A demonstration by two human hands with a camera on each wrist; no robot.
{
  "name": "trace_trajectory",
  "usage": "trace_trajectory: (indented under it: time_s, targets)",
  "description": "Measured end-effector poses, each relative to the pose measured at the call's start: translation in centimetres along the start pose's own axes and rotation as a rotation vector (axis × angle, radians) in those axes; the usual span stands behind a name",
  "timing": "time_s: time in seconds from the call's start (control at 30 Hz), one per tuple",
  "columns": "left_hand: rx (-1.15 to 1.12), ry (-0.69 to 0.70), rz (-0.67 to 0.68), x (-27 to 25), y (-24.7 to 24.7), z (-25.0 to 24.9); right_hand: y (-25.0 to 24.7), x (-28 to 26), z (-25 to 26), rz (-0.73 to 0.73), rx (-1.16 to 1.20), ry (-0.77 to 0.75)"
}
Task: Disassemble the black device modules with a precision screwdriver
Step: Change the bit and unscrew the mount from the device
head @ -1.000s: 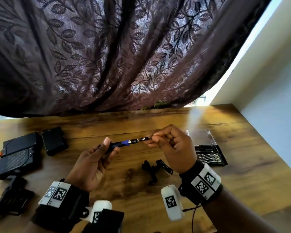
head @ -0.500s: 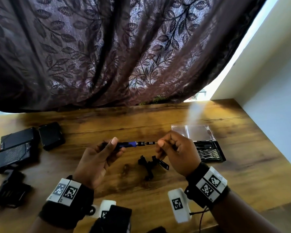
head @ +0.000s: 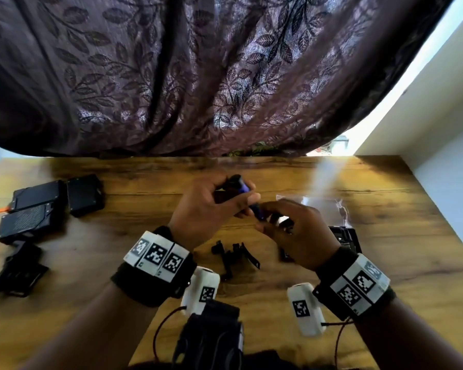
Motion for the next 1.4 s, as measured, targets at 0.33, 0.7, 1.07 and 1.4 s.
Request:
trace_trajectory:
  time_s: [0.33, 0.7, 1.07, 1.4]
  targets:
    - [0.261, -0.114, 0.004, -0.3, -0.7, 4.3, -1.4, 0.8, -3.9, -0.071, 0.283, 0.142]
    - [0.731, -0.293, 0.237, -4.4, -2.4, 14.3, -4.9, -5.4, -15.5, -0.202, -0.056, 0.538]
    - [0.831, -0.329, 0.295, -4.8, -2.4, 16.5, -4.0, -8.5, -20.7, 0.005, -0.343, 0.792]
    - [0.829, -0.306, 0.222, -5.6, -2.3, 16.6, 1.1, -0.4, -16.6, 0.157, -0.424, 0.64]
Point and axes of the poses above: each hand's wrist, its own x-axis towards the middle knuckle, its own y-axis out of the palm, z = x × y, the point moved 4 cm from there along x, towards the middle knuckle, and after that the axes turned 3 degrees about y, right-handed, at the moved point
